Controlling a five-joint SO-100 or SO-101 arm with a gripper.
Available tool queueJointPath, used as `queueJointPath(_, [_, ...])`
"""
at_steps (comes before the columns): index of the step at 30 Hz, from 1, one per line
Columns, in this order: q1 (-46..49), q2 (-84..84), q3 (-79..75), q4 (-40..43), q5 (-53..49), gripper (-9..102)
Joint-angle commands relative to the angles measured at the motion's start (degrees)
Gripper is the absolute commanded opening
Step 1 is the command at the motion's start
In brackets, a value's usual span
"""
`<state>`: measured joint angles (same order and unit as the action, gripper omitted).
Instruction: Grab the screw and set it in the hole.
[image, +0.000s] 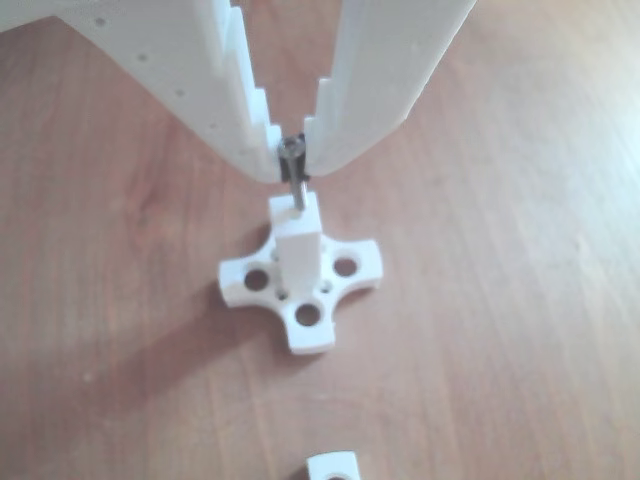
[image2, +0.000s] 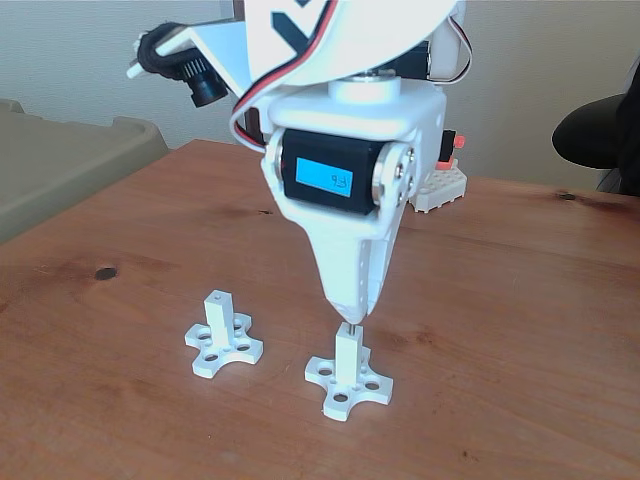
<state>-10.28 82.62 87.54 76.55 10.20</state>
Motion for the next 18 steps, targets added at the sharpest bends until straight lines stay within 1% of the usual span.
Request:
queueJointPath(1, [0.6, 5.0, -0.6, 0.4, -0.6, -4])
queueJointPath(18, [0.9, 5.8, -1.0, 1.4, -1.1, -4])
